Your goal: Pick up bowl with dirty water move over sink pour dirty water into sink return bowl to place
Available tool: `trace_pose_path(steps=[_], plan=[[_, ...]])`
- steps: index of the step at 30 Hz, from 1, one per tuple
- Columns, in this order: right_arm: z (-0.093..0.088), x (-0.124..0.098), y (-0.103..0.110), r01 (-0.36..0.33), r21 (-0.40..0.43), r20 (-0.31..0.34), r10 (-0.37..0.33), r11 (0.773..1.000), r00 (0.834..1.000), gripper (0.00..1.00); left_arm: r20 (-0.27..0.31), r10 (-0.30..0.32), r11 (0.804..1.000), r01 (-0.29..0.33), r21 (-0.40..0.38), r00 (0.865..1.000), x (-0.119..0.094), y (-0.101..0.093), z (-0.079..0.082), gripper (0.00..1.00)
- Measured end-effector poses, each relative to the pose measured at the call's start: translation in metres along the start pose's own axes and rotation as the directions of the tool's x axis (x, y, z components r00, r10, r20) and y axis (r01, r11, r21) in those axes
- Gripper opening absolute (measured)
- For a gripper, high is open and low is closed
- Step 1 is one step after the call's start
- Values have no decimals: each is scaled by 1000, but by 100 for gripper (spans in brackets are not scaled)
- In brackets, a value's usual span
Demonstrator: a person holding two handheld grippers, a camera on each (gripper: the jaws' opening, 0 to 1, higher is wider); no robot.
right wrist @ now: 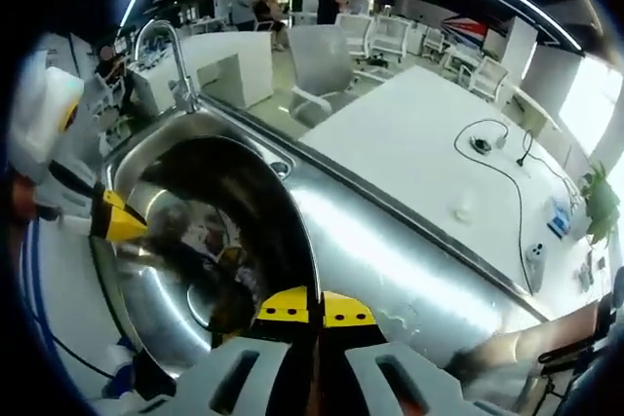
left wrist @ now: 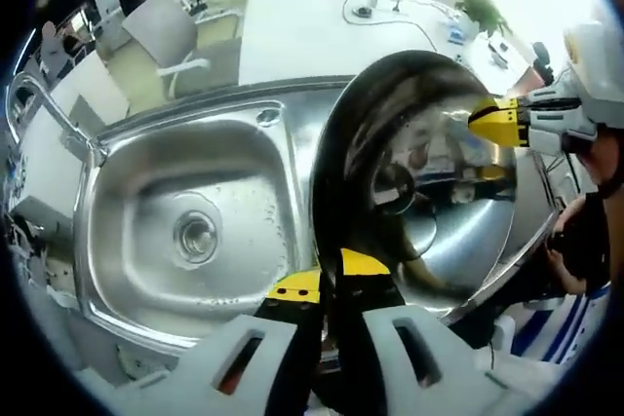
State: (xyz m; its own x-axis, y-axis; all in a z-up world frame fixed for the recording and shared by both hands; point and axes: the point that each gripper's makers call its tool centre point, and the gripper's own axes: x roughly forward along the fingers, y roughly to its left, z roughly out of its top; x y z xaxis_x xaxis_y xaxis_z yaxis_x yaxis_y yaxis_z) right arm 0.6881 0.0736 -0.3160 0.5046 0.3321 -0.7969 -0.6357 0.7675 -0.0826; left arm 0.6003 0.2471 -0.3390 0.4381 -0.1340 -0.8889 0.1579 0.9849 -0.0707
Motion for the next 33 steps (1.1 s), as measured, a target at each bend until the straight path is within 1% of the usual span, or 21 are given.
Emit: trace_pose_path(steps=[5, 9, 14, 16, 18, 21, 25, 31, 32, 33], plan=[[12, 5, 14, -11, -22, 6, 12, 1000, 1000, 0, 5, 15, 999, -15, -30, 1000, -5, 17, -3, 0], [26, 8, 26, -23, -35, 23, 24, 999, 999, 0, 20, 28, 998, -27, -53, 999, -11, 32, -4, 0], [44, 15, 42, -30, -50, 48, 32, 998, 998, 0, 55, 48, 995, -43, -91, 997, -20, 54, -4, 0], [50, 19, 51, -33, -56, 56, 36, 998, 998, 0, 69, 60, 994, -52, -99, 996, -21, 64, -7, 0], [55, 21, 58, -41, -60, 61, 45, 997, 997, 0, 69, 63, 993, -56, -108, 996, -21, 70, -11, 0], [60, 23, 64, -42, -71, 62, 47, 997, 997, 0, 70, 57, 990, -48, -130, 996, -22, 78, -13, 0], [67, 27, 71, -34, -85, 67, 40, 996, 997, 0, 75, 71, 989, -60, -137, 995, -24, 86, -14, 0], [84, 32, 80, -27, -93, 103, 36, 995, 994, 0, 106, 84, 985, -67, -159, 991, -29, 103, -10, 0], [86, 32, 82, -23, -96, 108, 34, 995, 994, 0, 118, 95, 983, -74, -167, 988, -30, 107, -9, 0], [90, 33, 83, -13, -106, 128, 27, 994, 991, 0, 122, 100, 982, -78, -170, 987, -30, 110, -8, 0]])
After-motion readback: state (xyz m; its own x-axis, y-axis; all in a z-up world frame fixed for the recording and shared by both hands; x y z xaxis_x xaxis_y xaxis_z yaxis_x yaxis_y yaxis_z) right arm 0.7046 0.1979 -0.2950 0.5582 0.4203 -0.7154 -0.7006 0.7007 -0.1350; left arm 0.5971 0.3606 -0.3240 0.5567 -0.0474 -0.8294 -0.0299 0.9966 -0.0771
